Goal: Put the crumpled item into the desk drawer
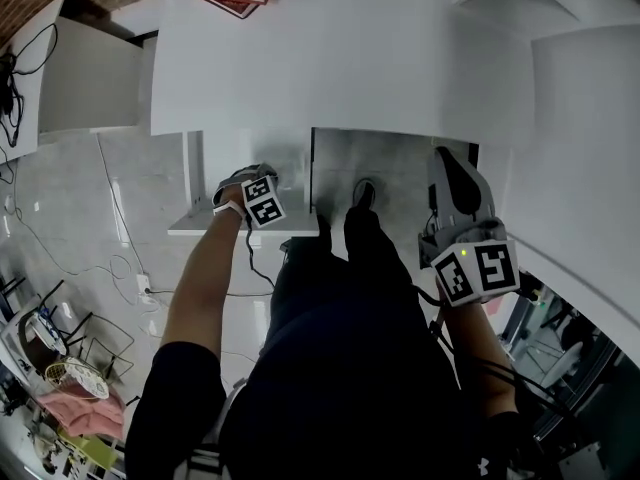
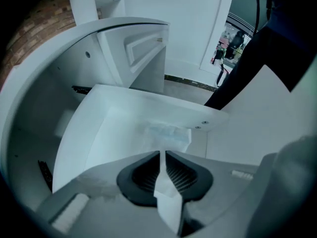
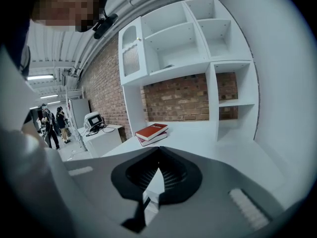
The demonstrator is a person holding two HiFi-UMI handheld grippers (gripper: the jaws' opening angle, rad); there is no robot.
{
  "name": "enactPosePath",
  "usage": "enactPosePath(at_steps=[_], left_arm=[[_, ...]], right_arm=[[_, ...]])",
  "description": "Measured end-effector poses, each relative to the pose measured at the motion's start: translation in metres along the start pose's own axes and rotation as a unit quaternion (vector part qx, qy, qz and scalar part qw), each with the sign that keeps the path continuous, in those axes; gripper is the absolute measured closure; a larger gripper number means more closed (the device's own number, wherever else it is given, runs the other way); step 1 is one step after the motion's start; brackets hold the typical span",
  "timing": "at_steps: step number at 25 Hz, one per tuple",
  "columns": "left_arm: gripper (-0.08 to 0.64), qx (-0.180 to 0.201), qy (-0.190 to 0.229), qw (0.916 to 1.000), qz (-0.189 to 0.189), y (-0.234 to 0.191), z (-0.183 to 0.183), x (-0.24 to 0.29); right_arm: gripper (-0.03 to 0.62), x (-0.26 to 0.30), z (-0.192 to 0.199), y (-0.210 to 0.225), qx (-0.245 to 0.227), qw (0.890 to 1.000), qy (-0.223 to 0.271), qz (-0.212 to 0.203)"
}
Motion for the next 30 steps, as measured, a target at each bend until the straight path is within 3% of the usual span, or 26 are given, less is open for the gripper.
enactPosePath(at_steps=[2, 6, 10, 13, 16, 18, 20, 23, 26, 30], left_arm=[[0.449, -0.001, -0.003, 1.0000, -0.009, -0.001, 0.001, 0.003], [0.431, -0.020, 0.013, 0.9990, -0.037, -0.003, -0.007, -0.006], [0.431, -0.038, 0.061, 0.9931, -0.092, -0.012, -0.020, -0.038], [0.431, -0.052, 0.129, 0.9788, -0.150, -0.024, -0.038, -0.088], [0.431, -0.066, 0.195, 0.9558, -0.210, -0.032, -0.054, -0.146], [0.442, -0.085, 0.232, 0.9361, -0.250, -0.035, -0.061, -0.186], [0.442, -0.119, 0.274, 0.9112, -0.284, -0.035, -0.068, -0.225], [0.456, -0.173, 0.346, 0.8594, -0.334, -0.028, -0.077, -0.284], [0.462, -0.200, 0.408, 0.8044, -0.383, -0.020, -0.083, -0.345], [0.488, -0.237, 0.457, 0.7421, -0.430, 0.001, -0.084, -0.400]], right_arm=[[0.591, 0.002, 0.001, -0.003, -0.003, 1.000, -0.003, -0.005], [0.591, 0.000, 0.000, -0.008, -0.006, 1.000, -0.005, -0.018], [0.591, 0.000, -0.002, -0.019, -0.009, 0.999, 0.002, -0.036], [0.591, 0.005, -0.003, -0.029, -0.009, 0.999, 0.012, -0.049], [0.591, 0.010, -0.006, -0.039, -0.009, 0.998, 0.023, -0.063], [0.591, 0.013, -0.010, -0.048, -0.010, 0.997, 0.030, -0.074], [0.591, 0.014, -0.014, -0.057, -0.011, 0.996, 0.037, -0.085], [0.591, 0.016, -0.020, -0.069, -0.014, 0.993, 0.048, -0.105], [0.591, 0.023, -0.029, -0.082, -0.017, 0.990, 0.056, -0.128], [0.591, 0.031, -0.044, -0.096, -0.022, 0.984, 0.070, -0.164]])
Point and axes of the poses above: the fingertips, and each gripper's own axes: x forward along the fingers, y to its right, z out of its underside, the point moved 9 cm from there along -x, backward along the fingers, and after that the axes turned 9 degrees about y, right-handed, at the moved point
